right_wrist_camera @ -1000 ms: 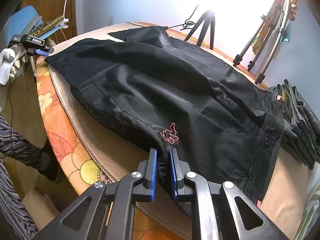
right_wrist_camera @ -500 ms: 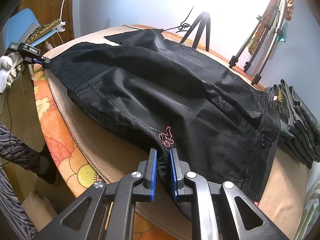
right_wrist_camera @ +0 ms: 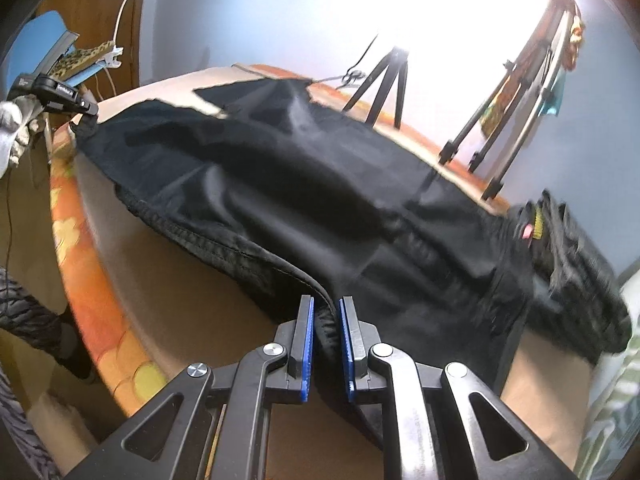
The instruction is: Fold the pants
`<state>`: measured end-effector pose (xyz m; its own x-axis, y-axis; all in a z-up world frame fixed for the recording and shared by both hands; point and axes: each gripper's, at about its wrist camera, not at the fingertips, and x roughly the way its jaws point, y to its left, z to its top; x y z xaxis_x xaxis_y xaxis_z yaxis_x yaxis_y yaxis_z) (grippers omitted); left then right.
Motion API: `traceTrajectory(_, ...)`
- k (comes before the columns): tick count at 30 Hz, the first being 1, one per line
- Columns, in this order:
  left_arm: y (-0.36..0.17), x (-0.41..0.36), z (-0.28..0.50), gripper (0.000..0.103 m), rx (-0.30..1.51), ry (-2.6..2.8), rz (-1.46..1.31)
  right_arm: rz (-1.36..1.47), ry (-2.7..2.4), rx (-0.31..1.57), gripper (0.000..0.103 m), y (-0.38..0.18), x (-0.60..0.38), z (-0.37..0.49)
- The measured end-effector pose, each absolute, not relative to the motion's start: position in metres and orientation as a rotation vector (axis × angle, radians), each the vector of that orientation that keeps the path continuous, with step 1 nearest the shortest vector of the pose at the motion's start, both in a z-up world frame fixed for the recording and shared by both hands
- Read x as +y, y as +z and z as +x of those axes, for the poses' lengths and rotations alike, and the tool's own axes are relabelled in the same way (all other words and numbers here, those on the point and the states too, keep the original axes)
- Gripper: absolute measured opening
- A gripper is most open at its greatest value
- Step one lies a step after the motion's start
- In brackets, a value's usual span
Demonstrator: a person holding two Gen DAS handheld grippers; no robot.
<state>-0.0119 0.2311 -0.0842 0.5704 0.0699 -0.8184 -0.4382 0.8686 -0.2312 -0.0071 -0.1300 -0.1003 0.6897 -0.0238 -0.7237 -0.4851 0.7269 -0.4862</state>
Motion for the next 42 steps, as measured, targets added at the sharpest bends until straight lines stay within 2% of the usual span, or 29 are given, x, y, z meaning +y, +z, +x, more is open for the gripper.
traceTrajectory(6,-0.067,0.209,0.012,0.002,0.901,0.261,-0.319,-0.723,0.258,0.783,0.010,-0.095,-0.121,0.037)
traceTrajectory(8,-0.059,0.197,0.016,0.007,0.887,0.211,-0.278,-0.744,0.251,0.788,0.010,-0.100,-0.118,0.050)
traceTrajectory(10,-0.053,0.184,0.017,0.030,0.878,0.164,-0.218,-0.734,0.255,0.812,0.009,-0.105,-0.120,0.061)
traceTrajectory(12,-0.052,0.170,0.020,0.038,0.888,0.097,-0.178,-0.728,0.260,0.830,0.009,-0.109,-0.121,0.068)
traceTrajectory(22,-0.063,0.120,0.020,0.041,0.981,-0.236,-0.137,-0.721,0.265,0.852,0.009,-0.119,-0.125,0.073)
traceTrajectory(34,-0.070,0.122,0.009,0.041,1.030,-0.282,-0.071,-0.725,0.267,0.862,0.009,-0.124,-0.128,0.070)
traceTrajectory(42,-0.091,0.111,0.010,0.041,1.073,-0.185,0.206,-0.726,0.264,0.854,0.010,-0.123,-0.128,0.069)
